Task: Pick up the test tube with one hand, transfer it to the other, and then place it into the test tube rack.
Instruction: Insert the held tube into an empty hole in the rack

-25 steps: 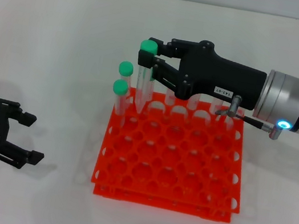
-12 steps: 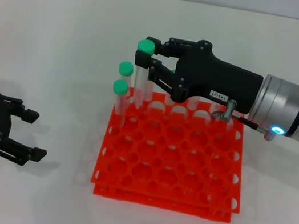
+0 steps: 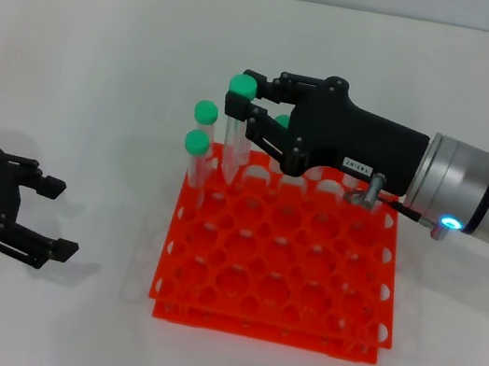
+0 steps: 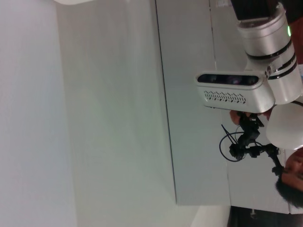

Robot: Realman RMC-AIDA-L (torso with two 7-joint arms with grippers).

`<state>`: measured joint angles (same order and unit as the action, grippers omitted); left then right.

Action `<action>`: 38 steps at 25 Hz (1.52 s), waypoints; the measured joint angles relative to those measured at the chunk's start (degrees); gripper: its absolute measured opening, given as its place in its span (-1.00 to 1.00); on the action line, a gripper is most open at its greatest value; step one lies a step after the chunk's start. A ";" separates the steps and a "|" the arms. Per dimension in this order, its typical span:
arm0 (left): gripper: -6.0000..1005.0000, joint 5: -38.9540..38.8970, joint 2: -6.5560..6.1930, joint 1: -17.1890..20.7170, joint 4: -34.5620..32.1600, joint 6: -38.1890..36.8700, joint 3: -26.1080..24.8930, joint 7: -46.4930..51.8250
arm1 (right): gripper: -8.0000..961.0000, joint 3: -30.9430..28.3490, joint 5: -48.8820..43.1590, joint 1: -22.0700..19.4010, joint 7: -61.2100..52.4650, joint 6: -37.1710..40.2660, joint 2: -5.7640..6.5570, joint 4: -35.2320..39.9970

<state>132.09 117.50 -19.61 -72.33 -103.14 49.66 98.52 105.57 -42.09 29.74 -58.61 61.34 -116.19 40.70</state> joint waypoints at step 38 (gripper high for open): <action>0.78 -0.08 0.45 0.05 1.09 0.15 0.00 -0.64 | -0.44 5.64 5.96 -1.63 6.67 -2.23 0.00 -2.99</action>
<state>132.00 117.95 -19.56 -71.25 -102.99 49.66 97.88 111.21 -36.12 28.12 -51.94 59.12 -116.19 37.71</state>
